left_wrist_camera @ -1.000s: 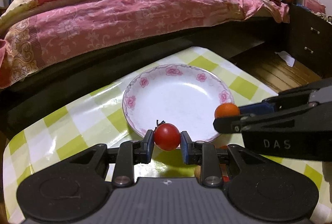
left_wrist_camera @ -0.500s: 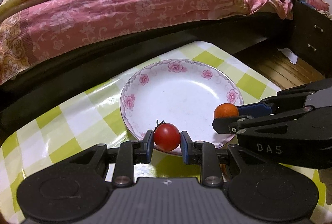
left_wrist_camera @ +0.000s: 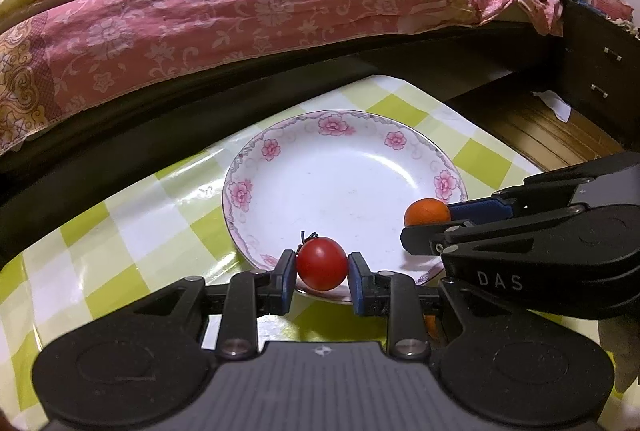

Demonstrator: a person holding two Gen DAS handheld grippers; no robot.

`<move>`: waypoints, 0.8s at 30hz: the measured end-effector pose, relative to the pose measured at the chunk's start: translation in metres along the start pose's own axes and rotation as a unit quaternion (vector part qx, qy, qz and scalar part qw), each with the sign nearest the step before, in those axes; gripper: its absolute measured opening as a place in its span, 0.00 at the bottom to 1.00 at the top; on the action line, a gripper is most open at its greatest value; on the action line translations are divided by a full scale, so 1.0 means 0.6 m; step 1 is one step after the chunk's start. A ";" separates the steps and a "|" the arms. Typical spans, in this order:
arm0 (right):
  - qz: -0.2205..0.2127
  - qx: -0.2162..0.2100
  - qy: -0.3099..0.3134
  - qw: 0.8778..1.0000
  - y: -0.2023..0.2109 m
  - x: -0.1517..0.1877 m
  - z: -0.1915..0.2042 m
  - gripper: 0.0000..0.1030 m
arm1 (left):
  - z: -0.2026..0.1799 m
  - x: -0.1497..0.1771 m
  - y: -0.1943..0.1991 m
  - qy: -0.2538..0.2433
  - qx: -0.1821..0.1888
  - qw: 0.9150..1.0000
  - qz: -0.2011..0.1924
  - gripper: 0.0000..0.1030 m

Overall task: Organize fruits
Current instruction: 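Open both tools to drop the tomatoes onto the plate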

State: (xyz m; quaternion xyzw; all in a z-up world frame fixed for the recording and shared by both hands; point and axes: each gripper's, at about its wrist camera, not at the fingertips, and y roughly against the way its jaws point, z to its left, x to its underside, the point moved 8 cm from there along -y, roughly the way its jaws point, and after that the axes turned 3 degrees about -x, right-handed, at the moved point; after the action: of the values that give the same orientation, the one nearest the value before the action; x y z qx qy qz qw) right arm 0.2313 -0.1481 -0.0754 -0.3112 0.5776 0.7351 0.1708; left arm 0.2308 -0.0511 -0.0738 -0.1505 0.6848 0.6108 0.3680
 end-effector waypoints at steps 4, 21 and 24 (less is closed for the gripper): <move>-0.002 0.002 0.000 1.000 0.001 0.000 -0.001 0.28 | 0.000 0.000 0.000 -0.001 -0.001 1.000 0.000 0.34; -0.018 0.011 0.006 1.000 0.019 -0.011 -0.001 0.33 | 0.006 -0.004 0.020 0.004 -0.006 1.000 -0.011 0.39; -0.025 0.018 0.018 0.999 0.025 -0.013 0.002 0.35 | 0.006 -0.004 0.027 0.001 -0.006 1.000 -0.014 0.40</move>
State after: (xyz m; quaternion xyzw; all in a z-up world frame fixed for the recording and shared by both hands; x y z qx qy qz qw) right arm 0.2276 -0.1504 -0.0590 -0.3354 0.5855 0.7147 0.1842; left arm 0.2231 -0.0451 -0.0606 -0.1629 0.6790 0.6094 0.3755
